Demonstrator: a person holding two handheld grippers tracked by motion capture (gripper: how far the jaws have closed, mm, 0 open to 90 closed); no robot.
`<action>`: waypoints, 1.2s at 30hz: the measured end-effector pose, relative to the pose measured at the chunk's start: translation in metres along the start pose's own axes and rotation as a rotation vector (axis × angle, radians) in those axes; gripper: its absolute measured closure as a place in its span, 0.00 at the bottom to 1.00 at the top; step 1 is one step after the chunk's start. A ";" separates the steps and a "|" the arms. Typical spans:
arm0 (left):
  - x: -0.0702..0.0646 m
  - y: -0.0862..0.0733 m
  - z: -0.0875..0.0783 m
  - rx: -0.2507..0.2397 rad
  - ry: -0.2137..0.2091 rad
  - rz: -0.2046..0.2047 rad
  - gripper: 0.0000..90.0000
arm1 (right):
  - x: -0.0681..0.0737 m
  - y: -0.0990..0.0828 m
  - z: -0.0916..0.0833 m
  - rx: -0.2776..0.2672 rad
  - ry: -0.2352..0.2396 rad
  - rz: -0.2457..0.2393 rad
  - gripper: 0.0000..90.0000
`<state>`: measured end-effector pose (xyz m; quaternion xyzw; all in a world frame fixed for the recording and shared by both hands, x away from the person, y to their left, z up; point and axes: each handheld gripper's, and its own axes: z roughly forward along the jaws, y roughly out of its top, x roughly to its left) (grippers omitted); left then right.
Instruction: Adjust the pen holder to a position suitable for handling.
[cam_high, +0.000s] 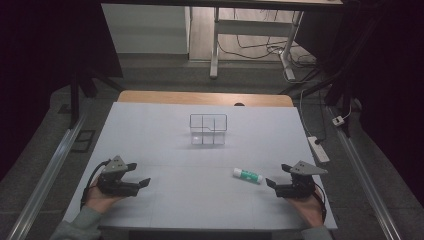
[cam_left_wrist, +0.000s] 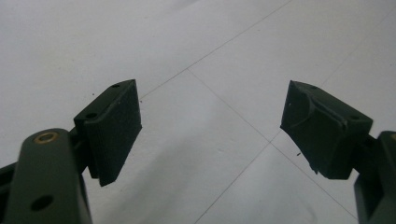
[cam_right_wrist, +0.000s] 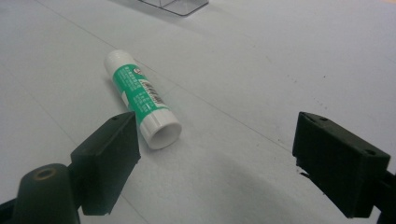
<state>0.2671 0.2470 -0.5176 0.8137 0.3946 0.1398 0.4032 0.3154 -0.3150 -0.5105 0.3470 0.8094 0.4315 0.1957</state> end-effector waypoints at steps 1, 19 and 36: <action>0.000 0.000 0.000 0.000 0.000 0.000 0.22 | 0.000 0.000 0.000 0.003 -0.001 0.000 0.16; 0.000 -0.001 -0.001 0.003 -0.007 -0.001 0.23 | 0.001 0.000 0.002 0.009 0.002 -0.003 0.17; 0.001 0.003 -0.001 -0.003 -0.019 -0.001 0.24 | 0.001 0.000 0.003 0.008 0.003 -0.002 0.18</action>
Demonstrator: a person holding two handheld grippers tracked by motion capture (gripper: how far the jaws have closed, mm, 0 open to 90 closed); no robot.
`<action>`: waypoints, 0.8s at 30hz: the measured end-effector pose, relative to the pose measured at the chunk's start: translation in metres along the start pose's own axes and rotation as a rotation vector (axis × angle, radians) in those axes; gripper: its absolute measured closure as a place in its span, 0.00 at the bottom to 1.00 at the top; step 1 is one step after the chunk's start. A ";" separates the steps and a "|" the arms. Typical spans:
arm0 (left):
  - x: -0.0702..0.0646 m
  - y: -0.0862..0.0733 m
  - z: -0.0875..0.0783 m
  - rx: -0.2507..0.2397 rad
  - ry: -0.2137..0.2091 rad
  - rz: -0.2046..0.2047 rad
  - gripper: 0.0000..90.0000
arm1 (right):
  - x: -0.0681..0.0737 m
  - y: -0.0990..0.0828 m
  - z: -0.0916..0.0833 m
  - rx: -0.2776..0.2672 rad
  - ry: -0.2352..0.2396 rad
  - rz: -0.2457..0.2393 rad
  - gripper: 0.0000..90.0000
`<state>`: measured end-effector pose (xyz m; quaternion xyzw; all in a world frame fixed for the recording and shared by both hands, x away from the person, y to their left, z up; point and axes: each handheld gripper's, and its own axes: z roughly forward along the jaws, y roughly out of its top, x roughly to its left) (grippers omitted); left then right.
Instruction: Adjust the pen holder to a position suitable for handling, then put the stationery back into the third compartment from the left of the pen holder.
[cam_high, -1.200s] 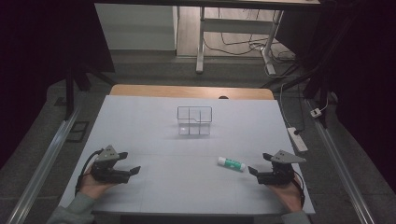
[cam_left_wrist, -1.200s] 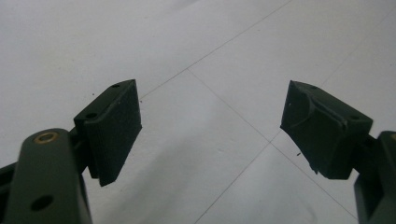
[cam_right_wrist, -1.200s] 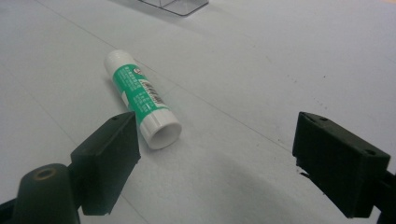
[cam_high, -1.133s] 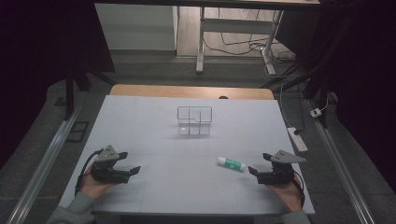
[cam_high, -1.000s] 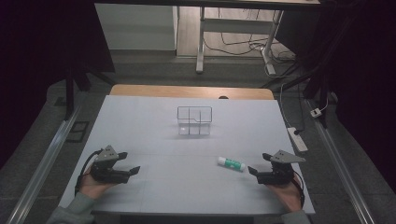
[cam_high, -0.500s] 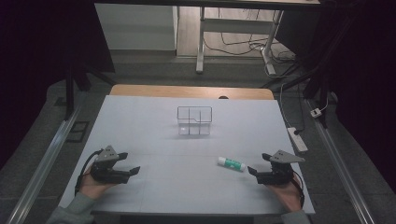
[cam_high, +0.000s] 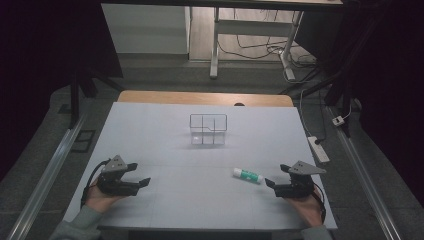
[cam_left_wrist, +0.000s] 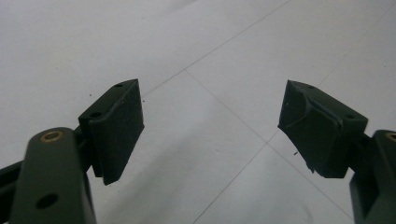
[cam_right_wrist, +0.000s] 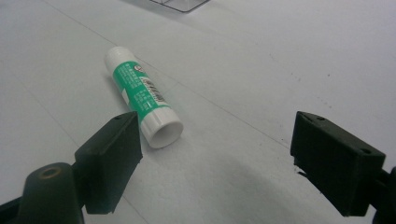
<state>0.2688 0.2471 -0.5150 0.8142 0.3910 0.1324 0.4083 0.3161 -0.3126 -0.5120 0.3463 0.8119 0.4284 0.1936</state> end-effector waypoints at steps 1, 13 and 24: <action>0.000 0.000 0.000 -0.002 -0.002 -0.002 0.24 | 0.000 0.000 0.000 0.002 0.000 0.000 0.18; 0.001 0.005 0.000 -0.007 -0.005 -0.002 0.25 | 0.004 0.006 -0.002 -0.030 0.024 0.002 0.18; 0.001 0.005 0.001 0.002 -0.005 0.001 0.25 | 0.016 0.022 0.000 -0.030 0.071 -0.028 0.20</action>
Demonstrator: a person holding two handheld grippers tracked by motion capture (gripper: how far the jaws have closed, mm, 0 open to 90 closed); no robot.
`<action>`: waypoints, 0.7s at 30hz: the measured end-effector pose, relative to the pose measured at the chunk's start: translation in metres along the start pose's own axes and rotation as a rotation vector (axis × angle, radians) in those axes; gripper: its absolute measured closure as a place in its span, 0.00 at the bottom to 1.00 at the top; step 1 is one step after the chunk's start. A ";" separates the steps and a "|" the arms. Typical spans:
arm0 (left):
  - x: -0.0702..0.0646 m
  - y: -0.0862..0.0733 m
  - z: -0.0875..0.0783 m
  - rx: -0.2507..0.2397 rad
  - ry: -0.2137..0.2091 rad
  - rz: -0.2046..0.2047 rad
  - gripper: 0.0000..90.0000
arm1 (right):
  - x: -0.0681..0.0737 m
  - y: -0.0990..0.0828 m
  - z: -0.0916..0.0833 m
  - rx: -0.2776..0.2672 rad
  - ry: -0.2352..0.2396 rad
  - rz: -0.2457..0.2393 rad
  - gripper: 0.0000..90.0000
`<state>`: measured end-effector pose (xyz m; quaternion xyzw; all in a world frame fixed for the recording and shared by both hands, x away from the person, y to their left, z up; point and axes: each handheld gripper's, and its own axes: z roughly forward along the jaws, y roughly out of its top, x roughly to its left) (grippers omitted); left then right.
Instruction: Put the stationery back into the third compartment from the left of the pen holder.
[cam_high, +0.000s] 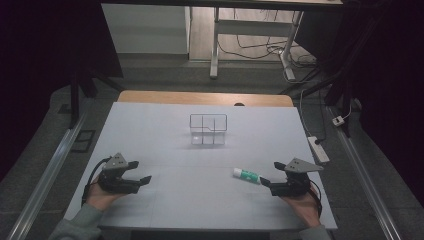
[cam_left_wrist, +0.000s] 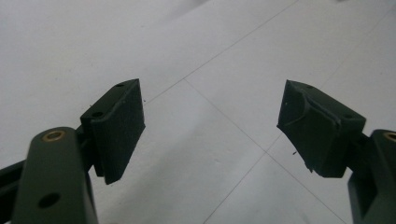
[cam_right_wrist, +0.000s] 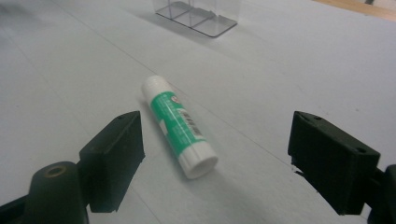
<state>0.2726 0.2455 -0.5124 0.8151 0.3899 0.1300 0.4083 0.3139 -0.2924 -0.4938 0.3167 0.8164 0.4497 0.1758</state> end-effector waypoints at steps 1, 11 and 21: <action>0.000 0.000 0.000 0.000 0.001 0.002 0.25 | 0.001 0.001 0.000 0.009 0.005 -0.007 0.20; -0.002 -0.001 0.001 0.009 -0.003 0.009 0.25 | 0.007 0.008 0.005 0.056 0.031 -0.036 0.22; -0.002 -0.001 0.002 0.011 -0.005 0.010 0.25 | 0.017 0.028 0.017 0.113 0.052 -0.088 0.21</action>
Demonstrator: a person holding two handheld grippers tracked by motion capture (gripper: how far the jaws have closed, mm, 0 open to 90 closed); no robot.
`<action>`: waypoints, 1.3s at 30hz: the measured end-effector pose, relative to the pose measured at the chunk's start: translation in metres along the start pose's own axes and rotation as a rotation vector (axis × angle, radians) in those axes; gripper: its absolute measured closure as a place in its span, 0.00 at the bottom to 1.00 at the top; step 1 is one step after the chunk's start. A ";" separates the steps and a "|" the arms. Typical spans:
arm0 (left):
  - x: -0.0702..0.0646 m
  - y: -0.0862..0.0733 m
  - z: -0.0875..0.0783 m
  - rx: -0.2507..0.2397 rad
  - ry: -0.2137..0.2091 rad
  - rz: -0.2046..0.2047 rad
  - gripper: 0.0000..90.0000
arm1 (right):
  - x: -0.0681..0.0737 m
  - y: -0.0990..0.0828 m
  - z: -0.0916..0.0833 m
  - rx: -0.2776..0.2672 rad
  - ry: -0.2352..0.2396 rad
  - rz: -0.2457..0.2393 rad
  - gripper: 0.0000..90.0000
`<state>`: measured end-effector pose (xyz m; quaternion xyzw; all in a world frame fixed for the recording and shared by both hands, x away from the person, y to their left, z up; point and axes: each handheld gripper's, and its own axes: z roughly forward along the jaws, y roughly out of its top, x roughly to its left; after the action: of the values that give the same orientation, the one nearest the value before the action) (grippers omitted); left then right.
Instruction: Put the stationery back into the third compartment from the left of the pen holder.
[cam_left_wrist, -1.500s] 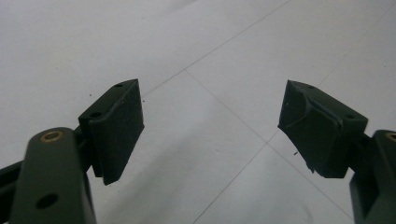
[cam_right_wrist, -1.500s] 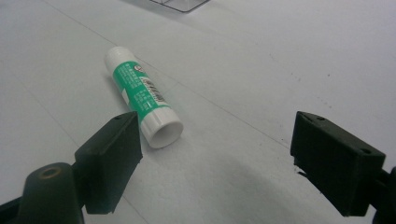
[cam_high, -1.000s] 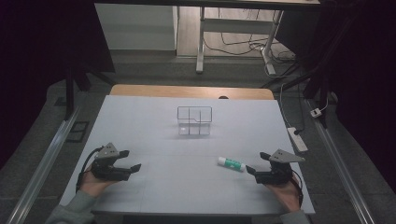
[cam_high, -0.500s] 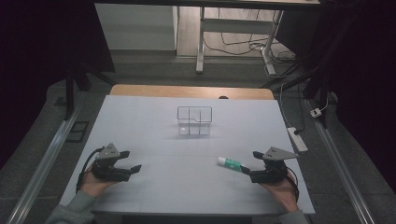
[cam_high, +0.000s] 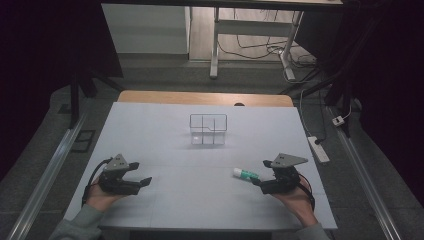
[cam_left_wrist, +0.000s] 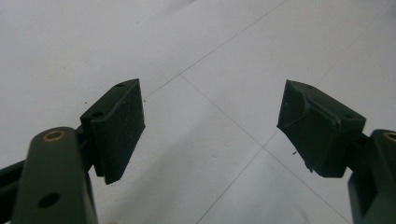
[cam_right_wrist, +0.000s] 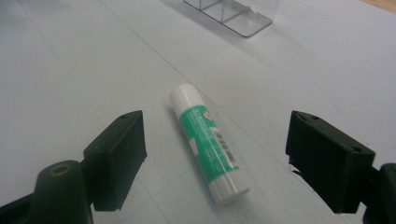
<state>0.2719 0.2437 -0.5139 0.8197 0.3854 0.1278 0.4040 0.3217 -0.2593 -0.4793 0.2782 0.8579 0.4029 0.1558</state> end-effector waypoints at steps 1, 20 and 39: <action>0.000 0.000 0.001 0.001 0.000 0.000 0.25 | 0.001 0.003 0.001 0.005 0.000 -0.011 0.22; -0.004 0.003 0.001 0.001 -0.003 0.007 0.25 | 0.005 0.047 0.030 0.135 0.077 -0.099 0.24; -0.005 0.002 0.004 0.014 0.000 0.016 0.25 | 0.010 0.071 0.067 0.292 0.123 -0.180 0.29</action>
<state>0.2720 0.2372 -0.5141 0.8256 0.3795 0.1285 0.3974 0.3715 -0.1758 -0.4667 0.1947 0.9367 0.2747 0.0961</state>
